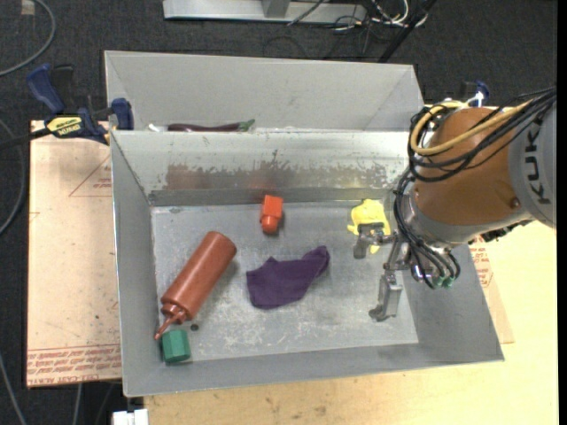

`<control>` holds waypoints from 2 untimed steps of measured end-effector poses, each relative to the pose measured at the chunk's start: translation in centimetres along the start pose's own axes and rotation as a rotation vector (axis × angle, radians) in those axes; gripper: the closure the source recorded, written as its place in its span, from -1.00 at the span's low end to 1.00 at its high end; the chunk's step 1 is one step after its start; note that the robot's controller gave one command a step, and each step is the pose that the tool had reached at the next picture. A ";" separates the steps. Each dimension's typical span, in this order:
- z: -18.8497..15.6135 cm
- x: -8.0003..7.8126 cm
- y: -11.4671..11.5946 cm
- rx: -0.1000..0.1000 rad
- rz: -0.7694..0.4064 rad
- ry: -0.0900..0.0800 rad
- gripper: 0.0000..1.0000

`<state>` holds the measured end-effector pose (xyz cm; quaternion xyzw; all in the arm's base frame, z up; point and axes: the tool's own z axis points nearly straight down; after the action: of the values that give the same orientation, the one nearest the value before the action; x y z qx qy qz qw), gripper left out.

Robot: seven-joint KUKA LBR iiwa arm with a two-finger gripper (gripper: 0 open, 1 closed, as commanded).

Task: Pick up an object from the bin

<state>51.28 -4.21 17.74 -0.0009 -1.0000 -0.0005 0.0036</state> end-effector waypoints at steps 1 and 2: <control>-0.4 -0.1 0.0 0.001 -0.001 -0.007 -1.00; 3.9 -3.7 4.9 0.001 -0.048 -0.013 -1.00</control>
Offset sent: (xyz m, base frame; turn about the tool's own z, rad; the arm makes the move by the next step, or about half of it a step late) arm 0.0485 0.0742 -0.0640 -0.0732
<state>54.98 0.73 13.77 0.0231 -0.9997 0.0000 -0.0027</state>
